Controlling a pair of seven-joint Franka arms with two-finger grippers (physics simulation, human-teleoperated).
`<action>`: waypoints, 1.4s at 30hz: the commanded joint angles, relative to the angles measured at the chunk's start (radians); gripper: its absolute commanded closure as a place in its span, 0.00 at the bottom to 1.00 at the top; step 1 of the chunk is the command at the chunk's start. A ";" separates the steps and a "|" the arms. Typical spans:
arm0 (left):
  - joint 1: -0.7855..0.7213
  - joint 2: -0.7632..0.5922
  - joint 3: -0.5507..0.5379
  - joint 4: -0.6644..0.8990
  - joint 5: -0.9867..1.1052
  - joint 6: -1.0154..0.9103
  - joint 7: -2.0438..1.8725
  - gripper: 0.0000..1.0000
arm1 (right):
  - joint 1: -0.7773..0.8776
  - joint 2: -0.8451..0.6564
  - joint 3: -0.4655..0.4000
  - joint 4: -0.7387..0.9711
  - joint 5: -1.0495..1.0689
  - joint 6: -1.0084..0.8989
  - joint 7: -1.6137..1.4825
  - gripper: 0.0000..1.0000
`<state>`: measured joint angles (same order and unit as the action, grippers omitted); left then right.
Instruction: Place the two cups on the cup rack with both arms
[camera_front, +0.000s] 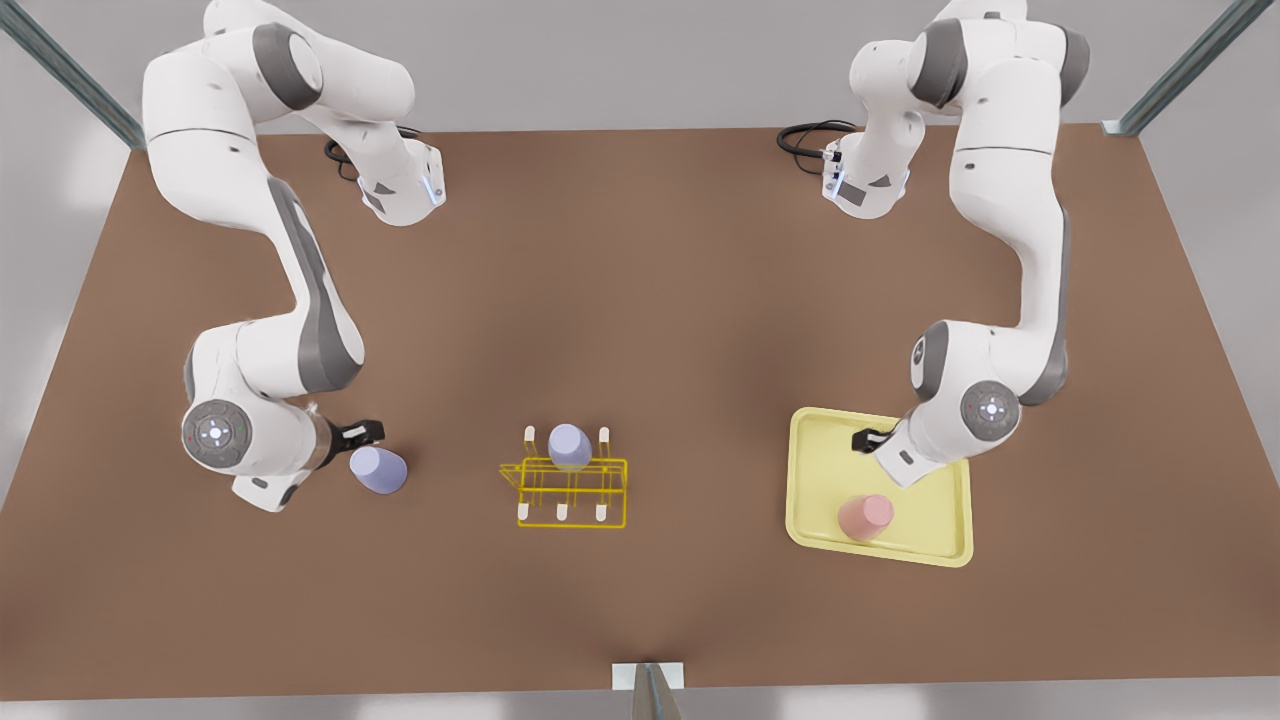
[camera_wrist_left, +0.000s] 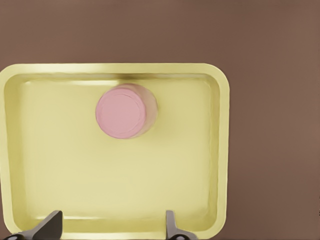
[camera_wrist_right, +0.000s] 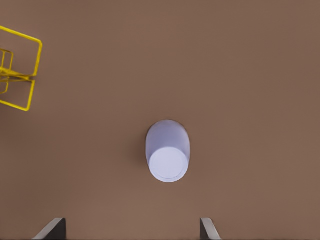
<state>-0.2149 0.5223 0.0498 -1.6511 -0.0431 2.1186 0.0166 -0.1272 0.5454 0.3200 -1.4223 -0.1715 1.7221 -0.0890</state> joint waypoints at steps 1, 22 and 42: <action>0.000 0.016 -0.008 -0.006 -0.015 0.284 -0.001 0.00 | -0.009 0.008 -0.004 -0.044 -0.005 0.197 0.043 0.00; 0.014 0.188 -0.007 0.068 -0.006 0.403 -0.003 0.00 | -0.068 0.051 -0.004 -0.273 0.012 0.369 0.310 0.00; 0.014 0.249 -0.007 0.063 -0.007 0.460 -0.003 0.06 | -0.089 0.090 -0.006 -0.365 -0.033 0.527 0.307 0.00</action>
<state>-0.2009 0.7738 0.0429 -1.5883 -0.0519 2.5738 0.0212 -0.2165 0.6353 0.3143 -1.7873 -0.2047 2.2276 0.1768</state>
